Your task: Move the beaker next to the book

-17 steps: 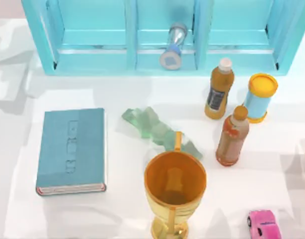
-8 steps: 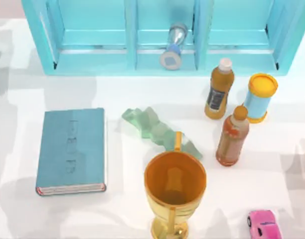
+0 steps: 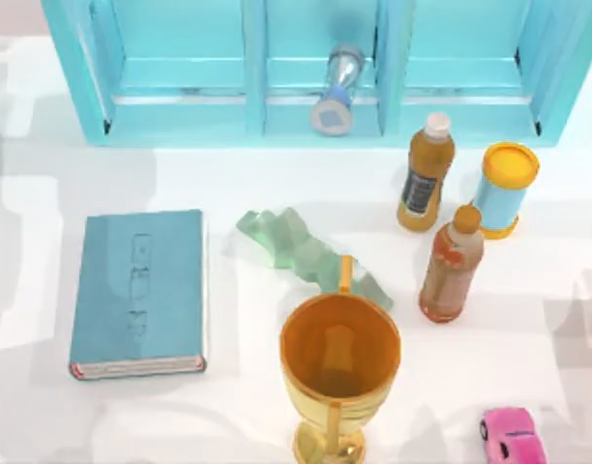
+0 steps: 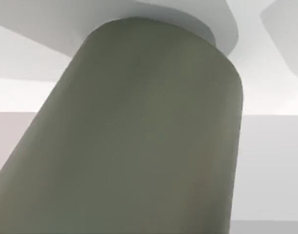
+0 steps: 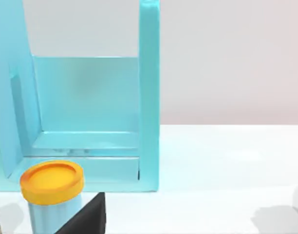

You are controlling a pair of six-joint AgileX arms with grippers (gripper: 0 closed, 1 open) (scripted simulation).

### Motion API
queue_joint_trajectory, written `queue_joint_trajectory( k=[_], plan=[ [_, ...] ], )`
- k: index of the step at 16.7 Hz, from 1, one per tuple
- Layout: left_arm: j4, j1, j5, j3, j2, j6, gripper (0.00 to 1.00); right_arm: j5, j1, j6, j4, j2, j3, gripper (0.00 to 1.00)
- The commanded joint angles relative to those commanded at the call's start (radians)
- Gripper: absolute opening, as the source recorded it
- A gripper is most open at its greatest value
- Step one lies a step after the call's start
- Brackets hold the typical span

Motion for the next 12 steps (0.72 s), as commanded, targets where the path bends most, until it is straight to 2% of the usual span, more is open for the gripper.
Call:
queue_joint_trajectory(
  k=[12],
  plan=[
    [0.000,0.000,0.000,0.000,0.000,0.000,0.02,0.000,0.000,0.000,0.000,0.000,0.000,1.00]
  ],
)
